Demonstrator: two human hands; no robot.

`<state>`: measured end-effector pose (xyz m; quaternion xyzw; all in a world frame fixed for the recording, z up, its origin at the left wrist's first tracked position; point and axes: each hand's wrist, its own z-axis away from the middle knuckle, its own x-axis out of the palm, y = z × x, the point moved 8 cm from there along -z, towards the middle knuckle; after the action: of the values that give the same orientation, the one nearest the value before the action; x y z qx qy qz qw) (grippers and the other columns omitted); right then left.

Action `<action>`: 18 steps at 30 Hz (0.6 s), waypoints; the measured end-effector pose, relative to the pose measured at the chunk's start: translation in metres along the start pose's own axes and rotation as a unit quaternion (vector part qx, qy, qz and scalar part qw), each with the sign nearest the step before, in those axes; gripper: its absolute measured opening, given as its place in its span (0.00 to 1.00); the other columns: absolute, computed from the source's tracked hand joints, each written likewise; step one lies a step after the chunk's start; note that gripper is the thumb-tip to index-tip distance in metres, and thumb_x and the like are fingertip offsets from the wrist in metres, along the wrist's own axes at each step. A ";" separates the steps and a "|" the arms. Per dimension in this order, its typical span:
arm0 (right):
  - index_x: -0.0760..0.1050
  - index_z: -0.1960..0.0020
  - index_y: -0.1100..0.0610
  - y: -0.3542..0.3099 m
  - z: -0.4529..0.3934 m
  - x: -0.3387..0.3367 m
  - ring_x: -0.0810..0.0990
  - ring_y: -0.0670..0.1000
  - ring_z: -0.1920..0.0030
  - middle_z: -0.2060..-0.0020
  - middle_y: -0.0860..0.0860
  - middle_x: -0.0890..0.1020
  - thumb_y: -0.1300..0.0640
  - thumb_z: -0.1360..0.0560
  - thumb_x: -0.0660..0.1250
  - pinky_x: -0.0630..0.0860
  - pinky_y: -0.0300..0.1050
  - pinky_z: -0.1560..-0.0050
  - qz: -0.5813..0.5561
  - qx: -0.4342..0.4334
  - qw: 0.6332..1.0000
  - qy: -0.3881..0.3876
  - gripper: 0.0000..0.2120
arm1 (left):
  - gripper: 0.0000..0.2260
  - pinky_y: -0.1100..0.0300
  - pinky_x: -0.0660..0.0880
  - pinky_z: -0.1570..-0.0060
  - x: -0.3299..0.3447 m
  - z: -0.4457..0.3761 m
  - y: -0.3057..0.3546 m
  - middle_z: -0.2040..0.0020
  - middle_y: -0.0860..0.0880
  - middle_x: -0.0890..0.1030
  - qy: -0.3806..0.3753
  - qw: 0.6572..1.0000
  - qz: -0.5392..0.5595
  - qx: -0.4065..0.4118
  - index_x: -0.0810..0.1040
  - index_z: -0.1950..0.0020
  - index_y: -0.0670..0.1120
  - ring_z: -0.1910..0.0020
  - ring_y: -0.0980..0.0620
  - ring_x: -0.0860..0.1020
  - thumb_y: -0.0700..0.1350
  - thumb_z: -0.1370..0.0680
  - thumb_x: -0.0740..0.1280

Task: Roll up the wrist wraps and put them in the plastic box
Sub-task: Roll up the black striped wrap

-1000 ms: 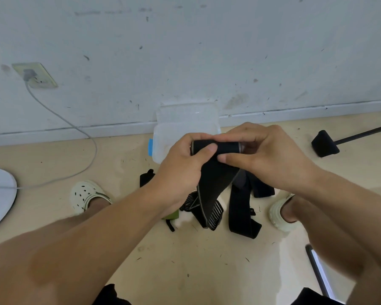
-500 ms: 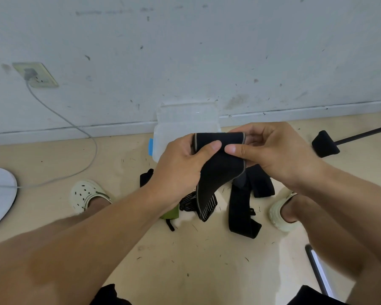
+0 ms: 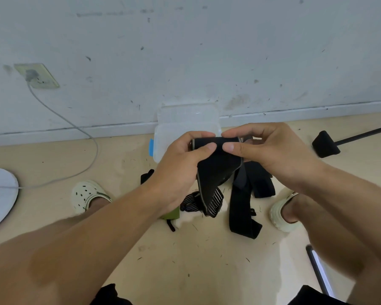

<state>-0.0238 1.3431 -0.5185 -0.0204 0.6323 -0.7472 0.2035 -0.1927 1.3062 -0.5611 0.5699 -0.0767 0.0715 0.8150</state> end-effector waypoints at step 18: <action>0.84 0.42 0.54 0.003 0.000 0.006 0.88 0.53 0.49 0.51 0.51 0.88 0.61 0.26 0.76 0.83 0.47 0.43 -0.001 0.003 0.999 -0.046 0.12 | 0.05 0.55 0.83 0.49 -0.002 -0.001 0.015 0.51 0.49 0.87 0.019 0.988 -0.126 0.093 0.84 0.47 0.50 0.50 0.51 0.86 0.45 0.22 0.76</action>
<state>-0.0288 1.3402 -0.5226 -0.0546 0.6202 -0.7475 0.2316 -0.1976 1.3121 -0.5477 0.6470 0.0179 -0.0140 0.7622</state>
